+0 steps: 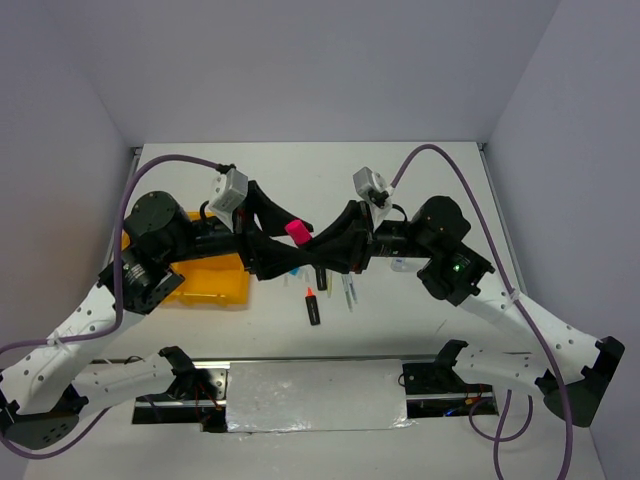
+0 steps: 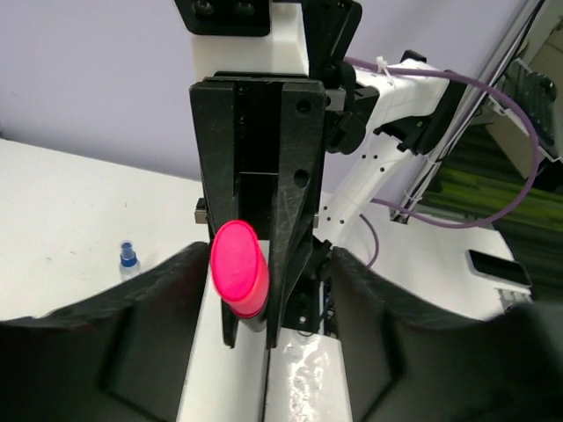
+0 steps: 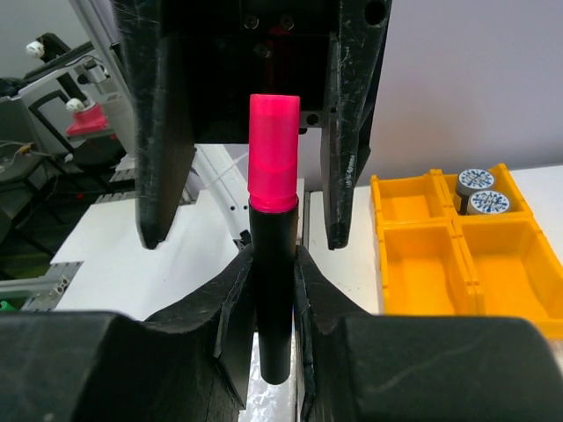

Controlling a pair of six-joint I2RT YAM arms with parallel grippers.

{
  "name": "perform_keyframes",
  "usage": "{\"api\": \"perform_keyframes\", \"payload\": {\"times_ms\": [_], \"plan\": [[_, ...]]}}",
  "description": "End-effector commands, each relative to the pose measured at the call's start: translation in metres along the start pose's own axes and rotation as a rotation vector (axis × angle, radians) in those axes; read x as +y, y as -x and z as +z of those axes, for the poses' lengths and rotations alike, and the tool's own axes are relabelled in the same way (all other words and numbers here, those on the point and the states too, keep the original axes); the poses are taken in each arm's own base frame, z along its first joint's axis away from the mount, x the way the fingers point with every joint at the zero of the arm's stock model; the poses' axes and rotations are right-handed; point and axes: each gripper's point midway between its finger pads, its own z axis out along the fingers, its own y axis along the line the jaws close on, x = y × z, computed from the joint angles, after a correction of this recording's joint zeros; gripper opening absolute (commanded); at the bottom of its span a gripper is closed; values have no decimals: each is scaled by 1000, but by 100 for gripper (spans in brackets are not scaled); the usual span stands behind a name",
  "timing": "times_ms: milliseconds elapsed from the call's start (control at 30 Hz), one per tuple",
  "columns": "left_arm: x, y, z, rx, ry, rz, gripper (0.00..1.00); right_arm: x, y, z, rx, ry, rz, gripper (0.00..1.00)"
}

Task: Sort the stationery into containers
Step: Close the pen cap on the pen.

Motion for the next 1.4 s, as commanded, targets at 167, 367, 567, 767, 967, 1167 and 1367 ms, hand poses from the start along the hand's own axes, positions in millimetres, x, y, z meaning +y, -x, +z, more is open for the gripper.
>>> {"api": "perform_keyframes", "payload": {"times_ms": [167,367,567,767,967,1167,1367], "plan": [[4,29,-12,-47,103,76,99,-5,15,-3,-62,-39,-43,0],[17,46,-22,-79,230,93,99,1,11,-1,-54,12,-39,0],[4,51,-22,-87,167,107,99,3,10,-1,-43,21,-41,0],[3,52,-22,-94,162,115,99,7,9,-1,-34,49,-38,0],[-1,53,-19,-100,132,120,95,7,9,0,-30,49,-38,0],[-2,47,-14,-83,99,109,71,7,9,0,-29,49,-36,0],[7,30,-7,-48,100,75,53,7,12,0,-28,50,-39,0]]}}
